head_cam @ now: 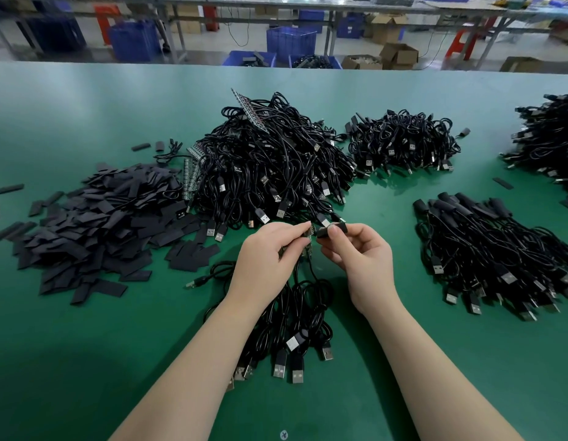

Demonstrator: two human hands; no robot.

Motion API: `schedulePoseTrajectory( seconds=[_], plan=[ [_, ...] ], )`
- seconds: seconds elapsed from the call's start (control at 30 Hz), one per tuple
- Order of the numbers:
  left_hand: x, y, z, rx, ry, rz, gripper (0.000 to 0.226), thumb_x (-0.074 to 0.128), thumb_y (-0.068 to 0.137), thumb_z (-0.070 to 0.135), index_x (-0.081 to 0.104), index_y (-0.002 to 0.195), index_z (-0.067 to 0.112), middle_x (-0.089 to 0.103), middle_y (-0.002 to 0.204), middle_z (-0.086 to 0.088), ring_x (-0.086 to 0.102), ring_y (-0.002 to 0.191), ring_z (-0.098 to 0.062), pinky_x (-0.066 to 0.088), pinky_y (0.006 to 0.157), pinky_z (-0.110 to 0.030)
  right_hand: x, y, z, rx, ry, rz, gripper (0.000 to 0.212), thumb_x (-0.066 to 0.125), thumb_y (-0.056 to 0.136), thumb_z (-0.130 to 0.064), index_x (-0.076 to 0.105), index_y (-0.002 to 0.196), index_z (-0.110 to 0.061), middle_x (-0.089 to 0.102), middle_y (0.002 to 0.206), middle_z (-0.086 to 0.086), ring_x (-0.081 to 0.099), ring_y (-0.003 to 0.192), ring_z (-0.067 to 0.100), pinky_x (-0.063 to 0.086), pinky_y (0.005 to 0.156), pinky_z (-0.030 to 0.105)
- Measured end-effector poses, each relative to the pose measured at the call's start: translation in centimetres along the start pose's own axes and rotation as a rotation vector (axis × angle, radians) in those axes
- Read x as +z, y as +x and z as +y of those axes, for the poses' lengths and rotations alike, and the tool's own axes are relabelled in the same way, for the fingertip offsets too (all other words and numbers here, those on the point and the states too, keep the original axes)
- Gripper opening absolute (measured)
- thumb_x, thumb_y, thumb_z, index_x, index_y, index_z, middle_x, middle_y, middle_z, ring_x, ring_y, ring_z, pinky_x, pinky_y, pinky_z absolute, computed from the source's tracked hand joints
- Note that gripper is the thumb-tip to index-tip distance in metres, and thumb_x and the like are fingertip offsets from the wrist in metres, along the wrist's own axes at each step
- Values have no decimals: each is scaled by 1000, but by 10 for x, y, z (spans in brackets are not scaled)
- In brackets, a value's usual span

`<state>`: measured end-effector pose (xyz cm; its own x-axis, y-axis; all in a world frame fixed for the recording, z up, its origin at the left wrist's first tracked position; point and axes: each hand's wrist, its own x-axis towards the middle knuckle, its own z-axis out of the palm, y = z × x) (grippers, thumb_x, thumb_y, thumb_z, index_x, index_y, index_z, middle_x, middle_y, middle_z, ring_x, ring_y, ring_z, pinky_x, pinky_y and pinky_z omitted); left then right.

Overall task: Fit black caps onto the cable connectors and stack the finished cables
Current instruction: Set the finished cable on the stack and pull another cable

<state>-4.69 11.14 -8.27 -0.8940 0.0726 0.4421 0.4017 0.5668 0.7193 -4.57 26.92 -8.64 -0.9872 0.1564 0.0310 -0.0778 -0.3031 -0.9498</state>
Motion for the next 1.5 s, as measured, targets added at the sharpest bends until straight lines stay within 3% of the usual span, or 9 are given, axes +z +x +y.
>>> schedulePoseTrajectory(
  seconds=[0.2,0.47,0.63,0.93,1.2,1.5],
  plan=[
    [1,1,1,-32,31,-17,27,68,91,21,71,117,24,69,100,10,56,99,0,38,85,-3,0,0,0,-28,19,-7,7,68,91,-8,69,85,-12,77,84,6,75,83,18,58,74,24],
    [0,0,0,-30,10,-42,27,66,92,21,71,119,24,69,106,9,58,103,1,41,90,-9,1,-1,1,-121,-139,-22,28,72,89,-8,73,75,-32,76,90,2,72,84,12,57,77,26],
    [-1,0,-1,4,-14,-71,28,65,93,19,70,120,23,68,109,9,59,105,-1,45,94,-17,1,-2,0,-122,-107,-14,13,71,89,-3,71,87,-16,77,94,2,73,88,13,57,76,23],
    [-1,1,-2,-18,-66,-78,27,62,94,18,71,119,24,68,109,13,59,106,1,45,94,-17,-1,-1,-4,-32,-21,-92,10,65,92,-3,71,94,-11,77,93,10,74,91,23,58,77,27],
    [-1,1,-2,-31,-73,-88,27,60,95,19,71,118,28,68,106,16,59,105,1,46,91,-18,-1,-1,-4,6,-16,-110,13,68,91,-10,74,90,-21,77,93,10,74,92,22,59,80,29],
    [0,1,-2,-22,-54,-89,27,60,96,19,71,118,27,68,107,14,59,105,1,45,91,-15,-2,-1,-3,-28,-35,-105,12,69,91,-9,74,89,-19,77,91,11,75,89,21,58,77,26]
  ],
)
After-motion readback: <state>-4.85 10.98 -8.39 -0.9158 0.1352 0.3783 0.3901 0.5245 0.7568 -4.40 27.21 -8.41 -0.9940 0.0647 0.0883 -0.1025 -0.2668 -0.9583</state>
